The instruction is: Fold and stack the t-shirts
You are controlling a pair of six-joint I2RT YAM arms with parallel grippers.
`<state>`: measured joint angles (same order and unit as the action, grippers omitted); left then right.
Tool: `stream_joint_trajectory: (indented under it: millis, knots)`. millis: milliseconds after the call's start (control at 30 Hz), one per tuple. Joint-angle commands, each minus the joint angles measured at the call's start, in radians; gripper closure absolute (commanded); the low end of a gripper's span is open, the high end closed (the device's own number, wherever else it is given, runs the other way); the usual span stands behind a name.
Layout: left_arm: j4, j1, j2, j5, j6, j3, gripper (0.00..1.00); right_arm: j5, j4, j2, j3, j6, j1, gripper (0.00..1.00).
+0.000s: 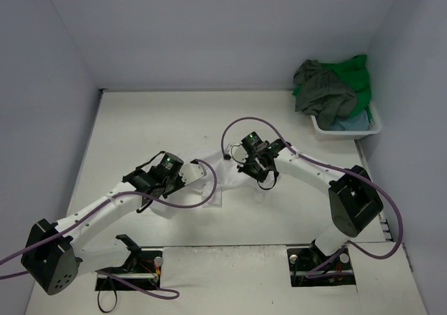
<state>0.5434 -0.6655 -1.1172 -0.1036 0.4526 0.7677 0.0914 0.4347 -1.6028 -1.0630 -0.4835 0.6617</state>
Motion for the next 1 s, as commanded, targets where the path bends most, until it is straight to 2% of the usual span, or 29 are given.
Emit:
stream_joint_trajectory:
  millis: [0, 333, 533, 700, 867, 967]
  knots:
    - [0.006, 0.021, 0.017, -0.028, 0.006, 0.058, 1.00, -0.033, 0.007, 0.029, -0.041, 0.002, 0.004, 1.00]
    - [0.042, 0.130, 0.126, -0.047, 0.040, 0.162, 1.00, -0.028, 0.006, 0.265, -0.117, 0.037, -0.004, 1.00]
    - [0.142, 0.173, 0.155, 0.002, 0.032, 0.321, 1.00, 0.014, 0.004, 0.418, -0.091, 0.031, -0.007, 1.00]
    - [0.096, 0.184, 0.180, -0.001, 0.074, 0.424, 1.00, 0.059, -0.036, 0.517, -0.038, 0.023, -0.007, 1.00]
    - [0.127, 0.227, 0.155, 0.080, 0.018, 0.567, 1.00, 0.042, -0.067, 0.592, -0.029, 0.011, -0.008, 1.00]
    - [0.202, 0.233, 0.139, 0.140, 0.014, 0.707, 1.00, -0.021, -0.079, 0.648, -0.070, -0.030, -0.011, 1.00]
